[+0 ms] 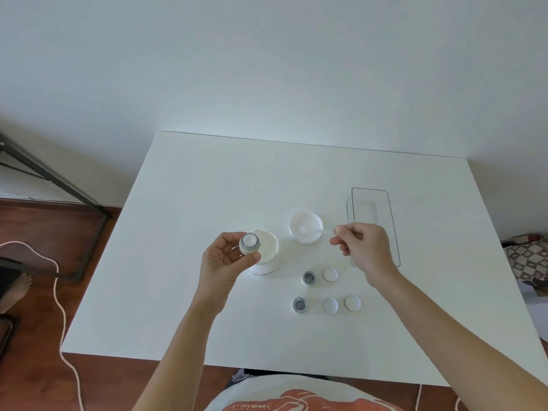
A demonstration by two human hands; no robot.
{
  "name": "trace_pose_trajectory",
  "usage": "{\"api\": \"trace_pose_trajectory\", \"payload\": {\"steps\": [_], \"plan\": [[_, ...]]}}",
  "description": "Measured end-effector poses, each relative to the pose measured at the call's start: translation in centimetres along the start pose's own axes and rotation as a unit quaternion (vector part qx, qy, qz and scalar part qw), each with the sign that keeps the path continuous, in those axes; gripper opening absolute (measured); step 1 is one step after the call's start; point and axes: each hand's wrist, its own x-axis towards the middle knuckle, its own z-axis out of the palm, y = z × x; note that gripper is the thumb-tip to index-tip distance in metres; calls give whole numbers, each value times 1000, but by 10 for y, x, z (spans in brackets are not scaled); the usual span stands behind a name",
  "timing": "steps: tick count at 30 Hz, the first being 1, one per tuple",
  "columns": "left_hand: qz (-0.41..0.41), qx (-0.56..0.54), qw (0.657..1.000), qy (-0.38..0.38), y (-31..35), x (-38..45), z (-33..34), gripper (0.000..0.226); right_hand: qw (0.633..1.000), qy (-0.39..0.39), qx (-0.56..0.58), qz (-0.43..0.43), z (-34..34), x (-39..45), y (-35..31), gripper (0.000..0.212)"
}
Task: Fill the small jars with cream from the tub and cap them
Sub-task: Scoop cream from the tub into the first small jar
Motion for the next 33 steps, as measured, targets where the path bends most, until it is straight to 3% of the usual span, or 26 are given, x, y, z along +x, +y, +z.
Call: {"api": "trace_pose_trajectory", "payload": {"steps": [10,19,26,33], "plan": [[-86,97,983,-128,-31,-5,78,38,986,75,146,35,-71,-22,14,15],[-105,273,956,-19,-68,37,119,26,979,95,174,44,-100,-43,25,16],[-168,339,925,-40,-90,65,126,28,979,107,169,49,-112,-51,37,17],[-162,348,923,-31,-100,78,123,34,978,111,167,60,-121,-52,45,16]]}}
